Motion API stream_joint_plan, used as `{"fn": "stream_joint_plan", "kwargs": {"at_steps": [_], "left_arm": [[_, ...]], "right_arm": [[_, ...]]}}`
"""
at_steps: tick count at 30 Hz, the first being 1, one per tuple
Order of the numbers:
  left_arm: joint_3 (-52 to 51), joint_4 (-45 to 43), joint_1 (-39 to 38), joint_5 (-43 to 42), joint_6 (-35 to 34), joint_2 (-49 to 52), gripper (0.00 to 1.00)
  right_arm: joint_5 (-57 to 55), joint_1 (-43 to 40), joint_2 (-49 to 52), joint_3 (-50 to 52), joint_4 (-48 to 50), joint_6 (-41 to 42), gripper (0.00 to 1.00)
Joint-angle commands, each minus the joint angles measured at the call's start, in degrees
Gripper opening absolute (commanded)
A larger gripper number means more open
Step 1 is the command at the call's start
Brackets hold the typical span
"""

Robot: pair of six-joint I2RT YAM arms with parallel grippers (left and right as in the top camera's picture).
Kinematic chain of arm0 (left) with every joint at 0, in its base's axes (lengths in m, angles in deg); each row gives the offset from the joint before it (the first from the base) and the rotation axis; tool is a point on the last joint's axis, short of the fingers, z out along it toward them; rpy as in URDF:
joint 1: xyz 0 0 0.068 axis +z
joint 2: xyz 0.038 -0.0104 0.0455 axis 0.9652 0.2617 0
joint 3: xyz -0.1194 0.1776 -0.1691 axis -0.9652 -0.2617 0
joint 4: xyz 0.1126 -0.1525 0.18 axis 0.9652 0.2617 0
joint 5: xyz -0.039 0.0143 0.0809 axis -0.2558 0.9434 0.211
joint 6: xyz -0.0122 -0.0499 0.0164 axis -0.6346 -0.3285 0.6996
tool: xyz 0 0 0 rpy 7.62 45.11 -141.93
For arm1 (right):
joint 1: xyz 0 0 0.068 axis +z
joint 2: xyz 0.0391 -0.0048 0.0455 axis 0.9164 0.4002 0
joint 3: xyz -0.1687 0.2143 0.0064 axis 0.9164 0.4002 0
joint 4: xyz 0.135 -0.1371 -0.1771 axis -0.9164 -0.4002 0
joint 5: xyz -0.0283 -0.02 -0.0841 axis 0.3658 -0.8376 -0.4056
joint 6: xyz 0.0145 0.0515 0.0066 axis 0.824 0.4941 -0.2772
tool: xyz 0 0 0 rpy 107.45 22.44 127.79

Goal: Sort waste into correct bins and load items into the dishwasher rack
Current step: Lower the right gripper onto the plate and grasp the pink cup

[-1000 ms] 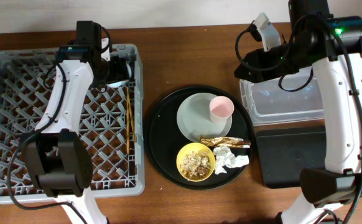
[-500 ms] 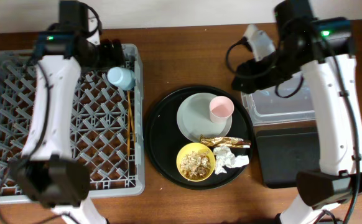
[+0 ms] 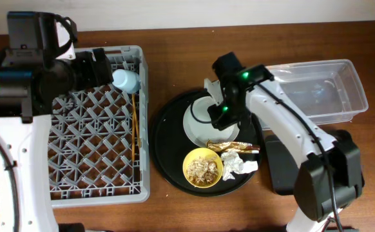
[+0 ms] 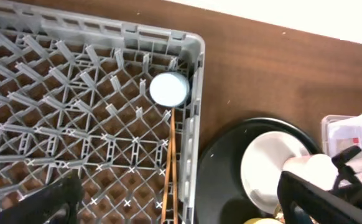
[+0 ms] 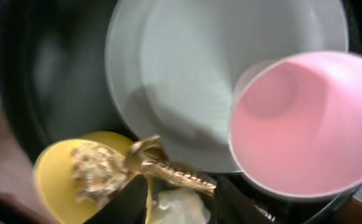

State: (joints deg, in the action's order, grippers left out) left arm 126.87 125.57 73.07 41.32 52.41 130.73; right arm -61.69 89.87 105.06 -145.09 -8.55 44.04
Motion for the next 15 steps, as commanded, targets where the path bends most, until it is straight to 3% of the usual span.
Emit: {"fn": "stream_joint_plan", "kwargs": {"at_steps": [1,9,15], "left_arm": [[0.1,1.6,0.0,0.9,0.1,0.3,0.99],[0.1,2.2,0.0,0.9,0.1,0.3,0.99],[0.1,2.8,0.0,0.8,0.1,0.3,0.99]], "right_arm": [[-4.3,0.2,-0.2,4.5,5.4,0.3,0.35],[-4.3,0.2,-0.2,4.9,8.3,0.3,0.34],[-10.7,0.2,-0.2,4.9,12.1,0.3,0.34]]}}
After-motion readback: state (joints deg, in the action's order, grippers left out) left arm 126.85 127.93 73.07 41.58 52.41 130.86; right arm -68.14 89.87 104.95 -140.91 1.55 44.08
